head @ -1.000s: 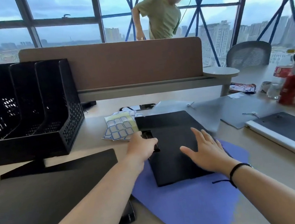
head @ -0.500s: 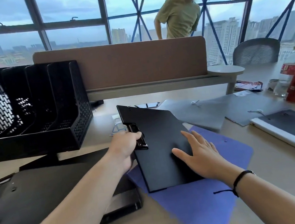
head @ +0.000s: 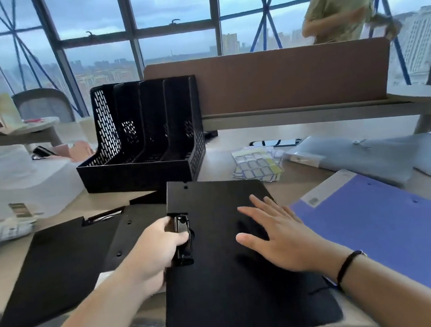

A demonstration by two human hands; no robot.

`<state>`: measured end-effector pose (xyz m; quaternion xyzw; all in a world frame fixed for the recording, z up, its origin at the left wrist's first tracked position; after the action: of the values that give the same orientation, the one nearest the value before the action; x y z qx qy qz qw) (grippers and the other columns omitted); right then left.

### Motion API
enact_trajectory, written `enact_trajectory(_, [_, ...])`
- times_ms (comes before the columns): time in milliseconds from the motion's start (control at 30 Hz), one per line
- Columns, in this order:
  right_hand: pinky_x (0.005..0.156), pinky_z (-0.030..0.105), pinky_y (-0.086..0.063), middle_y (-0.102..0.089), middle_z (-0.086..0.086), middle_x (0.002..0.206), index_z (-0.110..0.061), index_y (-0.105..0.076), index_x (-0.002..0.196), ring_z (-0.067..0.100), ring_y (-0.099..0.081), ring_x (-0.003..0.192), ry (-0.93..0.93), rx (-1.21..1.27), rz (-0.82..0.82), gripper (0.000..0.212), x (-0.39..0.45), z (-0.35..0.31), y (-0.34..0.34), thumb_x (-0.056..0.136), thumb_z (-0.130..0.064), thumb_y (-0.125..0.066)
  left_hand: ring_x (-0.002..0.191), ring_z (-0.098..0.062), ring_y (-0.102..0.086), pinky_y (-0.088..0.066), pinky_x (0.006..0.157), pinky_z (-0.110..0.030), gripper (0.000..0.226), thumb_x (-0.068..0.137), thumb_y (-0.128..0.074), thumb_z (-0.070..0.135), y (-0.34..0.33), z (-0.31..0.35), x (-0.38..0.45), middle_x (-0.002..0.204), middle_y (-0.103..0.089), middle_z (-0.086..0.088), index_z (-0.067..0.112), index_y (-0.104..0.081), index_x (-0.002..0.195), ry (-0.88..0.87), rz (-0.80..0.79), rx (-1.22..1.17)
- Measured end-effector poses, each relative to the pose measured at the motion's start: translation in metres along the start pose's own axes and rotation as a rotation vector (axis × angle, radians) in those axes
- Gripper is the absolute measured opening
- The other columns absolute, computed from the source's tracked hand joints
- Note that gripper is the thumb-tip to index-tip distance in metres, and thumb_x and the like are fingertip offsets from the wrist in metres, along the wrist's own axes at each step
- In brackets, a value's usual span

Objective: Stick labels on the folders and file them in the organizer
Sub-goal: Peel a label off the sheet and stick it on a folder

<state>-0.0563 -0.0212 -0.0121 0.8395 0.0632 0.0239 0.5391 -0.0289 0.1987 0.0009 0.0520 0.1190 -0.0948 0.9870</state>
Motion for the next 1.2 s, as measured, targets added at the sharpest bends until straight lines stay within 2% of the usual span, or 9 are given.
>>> enact_trajectory(100, [0.123, 0.045, 0.007, 0.008, -0.018, 0.165, -0.050, -0.008, 0.153, 0.009, 0.015, 0.151, -0.022, -0.045, -0.075, 0.073, 0.001, -0.004, -0.019, 0.089, -0.077, -0.030, 0.094, -0.025, -0.073, -0.058, 0.084, -0.044, 0.023, 0.098, -0.055, 0.004, 0.013, -0.002, 0.008, 0.098, -0.078, -0.008, 0.021, -0.063, 0.112, -0.041, -0.017, 0.214])
enact_trajectory(167, [0.123, 0.045, 0.008, 0.006, -0.018, 0.165, -0.049, -0.008, 0.154, 0.009, 0.014, 0.151, -0.040, -0.080, -0.075, 0.074, 0.001, -0.003, -0.022, 0.089, -0.078, -0.028, 0.093, -0.022, -0.069, -0.054, 0.082, -0.033, 0.011, 0.097, -0.060, 0.020, 0.021, 0.005, 0.014, 0.095, -0.074, -0.005, 0.025, -0.058, 0.106, -0.132, 0.061, 0.587])
enact_trajectory(300, [0.123, 0.045, 0.006, -0.002, -0.019, 0.165, -0.048, -0.016, 0.153, 0.008, 0.009, 0.152, -0.038, -0.111, -0.085, 0.073, 0.008, -0.003, -0.018, 0.088, -0.079, -0.029, 0.108, -0.021, -0.061, -0.050, 0.079, -0.035, 0.046, 0.094, -0.052, 0.050, 0.018, 0.031, 0.022, 0.122, -0.057, 0.005, 0.025, -0.054, 0.133, -0.330, 0.335, 1.270])
enact_trajectory(467, [0.123, 0.044, -0.014, -0.019, -0.017, 0.163, -0.046, -0.028, 0.150, 0.010, -0.012, 0.151, -0.054, -0.011, -0.020, 0.067, 0.034, 0.012, 0.013, 0.090, -0.074, -0.038, 0.128, -0.017, -0.049, -0.048, 0.098, -0.039, 0.054, 0.093, -0.055, 0.052, -0.028, 0.044, 0.060, 0.143, -0.045, 0.007, 0.034, -0.046, 0.142, -0.494, 0.098, 1.186])
enact_trajectory(633, [0.105, 0.035, -0.040, -0.049, -0.004, 0.149, -0.033, -0.041, 0.146, 0.021, -0.047, 0.134, -0.218, 0.021, 0.167, 0.060, 0.094, 0.070, 0.059, 0.092, -0.056, -0.055, 0.142, -0.018, -0.036, -0.034, 0.115, -0.039, 0.061, 0.095, -0.056, 0.047, -0.078, 0.051, 0.132, 0.153, -0.041, 0.003, 0.026, -0.037, 0.150, -0.530, -0.129, 1.142])
enact_trajectory(800, [0.101, 0.033, -0.040, -0.051, 0.005, 0.147, -0.026, -0.038, 0.148, 0.026, -0.051, 0.130, -0.292, -0.005, 0.158, 0.063, 0.158, 0.112, 0.076, 0.093, -0.047, -0.059, 0.136, -0.018, -0.043, -0.033, 0.107, -0.025, 0.051, 0.097, -0.055, 0.033, -0.114, 0.067, 0.189, 0.148, -0.049, 0.003, 0.025, -0.043, 0.146, -0.491, -0.199, 1.011])
enact_trajectory(967, [0.101, 0.032, -0.041, -0.048, 0.006, 0.150, -0.025, -0.035, 0.150, 0.026, -0.053, 0.128, -0.302, -0.013, 0.128, 0.059, 0.207, 0.137, 0.079, 0.097, -0.037, -0.057, 0.120, -0.021, -0.055, -0.041, 0.093, -0.026, 0.034, 0.096, -0.054, 0.026, -0.130, 0.068, 0.228, 0.132, -0.060, -0.001, 0.021, -0.055, 0.130, -0.424, -0.201, 0.946])
enact_trajectory(1100, [0.080, 0.029, -0.046, -0.063, 0.005, 0.117, -0.030, -0.038, 0.147, 0.020, -0.059, 0.096, -0.293, -0.089, 0.025, 0.055, 0.233, 0.155, 0.076, 0.096, -0.012, -0.048, 0.124, -0.023, -0.052, -0.042, 0.101, -0.031, 0.038, 0.097, -0.051, 0.026, -0.137, 0.062, 0.249, 0.136, -0.057, -0.005, 0.019, -0.051, 0.134, -0.416, -0.233, 1.003])
enact_trajectory(1200, [0.097, 0.035, -0.048, -0.052, 0.002, 0.141, -0.037, -0.038, 0.147, 0.023, -0.053, 0.120, -0.217, -0.250, -0.022, 0.065, 0.246, 0.158, 0.072, 0.090, -0.006, -0.042, 0.136, -0.023, -0.043, -0.036, 0.110, -0.033, 0.049, 0.100, -0.048, 0.031, -0.142, 0.065, 0.259, 0.149, -0.046, -0.006, 0.016, -0.040, 0.146, -0.430, -0.229, 1.070])
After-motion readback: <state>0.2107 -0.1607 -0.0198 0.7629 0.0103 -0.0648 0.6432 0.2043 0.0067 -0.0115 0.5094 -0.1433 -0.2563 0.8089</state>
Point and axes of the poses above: each hand's wrist, its own x-axis towards the middle knuckle, its own y-axis out of the back of the hand, z = x × y, the point moved 6 cm from there along x, towards the middle knuckle
